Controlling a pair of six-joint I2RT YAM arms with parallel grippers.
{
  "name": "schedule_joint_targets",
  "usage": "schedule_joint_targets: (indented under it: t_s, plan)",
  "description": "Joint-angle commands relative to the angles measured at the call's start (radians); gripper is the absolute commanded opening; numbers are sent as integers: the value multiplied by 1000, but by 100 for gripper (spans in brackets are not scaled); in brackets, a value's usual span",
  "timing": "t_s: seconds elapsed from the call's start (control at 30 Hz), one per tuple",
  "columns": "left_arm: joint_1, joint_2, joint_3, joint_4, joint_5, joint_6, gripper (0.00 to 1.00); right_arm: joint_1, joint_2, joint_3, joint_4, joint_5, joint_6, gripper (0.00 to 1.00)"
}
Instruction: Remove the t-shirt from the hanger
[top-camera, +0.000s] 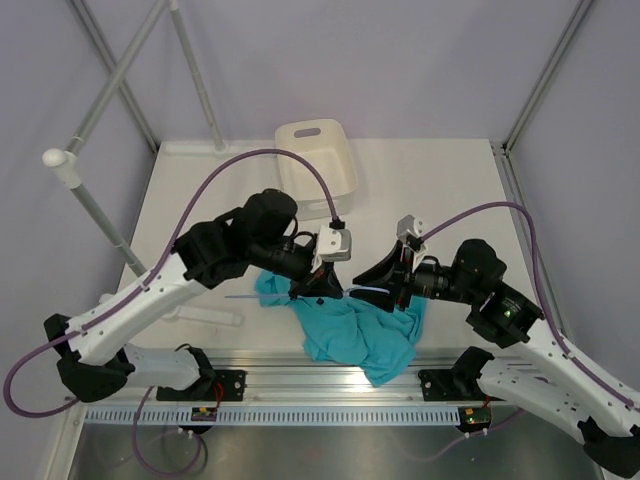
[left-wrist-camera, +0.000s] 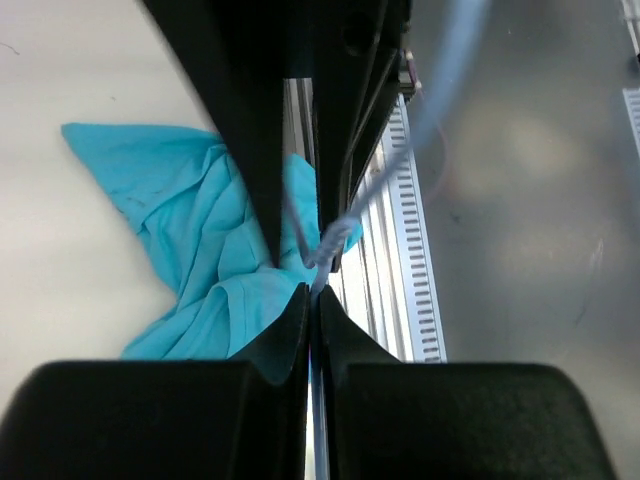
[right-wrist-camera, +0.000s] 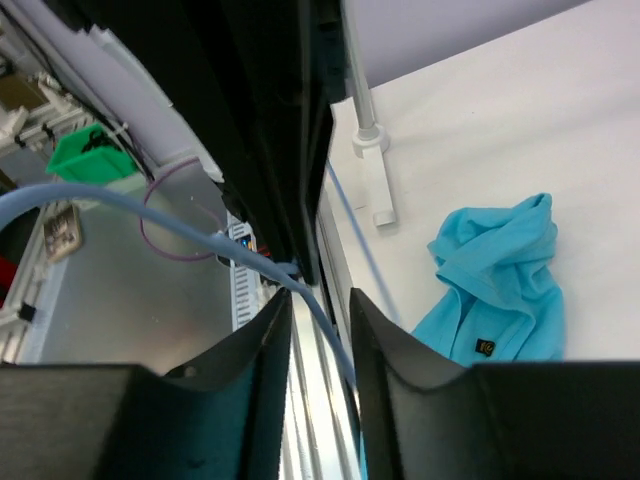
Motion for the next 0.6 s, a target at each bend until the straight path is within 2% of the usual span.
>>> schedule_joint_targets:
  t_s: [0.0, 0.13, 0.17, 0.23, 0.27, 0.37, 0.4, 0.47, 0.57]
  plan:
    - [-5, -121, -49, 95, -42, -90, 0, -2, -24, 50, 29, 164, 27, 43]
    - [-5, -198, -100, 149, -96, -136, 0, -3, -44, 56, 24, 185, 39, 56]
    - [-5, -218, -106, 152, -119, -148, 0, -2, -47, 60, 18, 191, 40, 64]
    - [-5, -233, -109, 155, -220, -197, 0, -2, -59, 73, -2, 226, 48, 73]
    - [-5, -247, -106, 152, -314, -219, 0, -2, -67, 77, -12, 251, 57, 78]
    - [-5, -290, -105, 147, -466, -277, 0, -2, -97, 103, -83, 455, 105, 84]
    - [-5, -304, -111, 147, -511, -336, 0, -3, -120, 112, -127, 593, 122, 88]
    - [-5, -348, -120, 146, -640, -393, 0, -2, -163, 119, -178, 819, 193, 90]
    - [-5, -388, -138, 129, -841, -463, 0, -2, -203, 102, -270, 943, 261, 93]
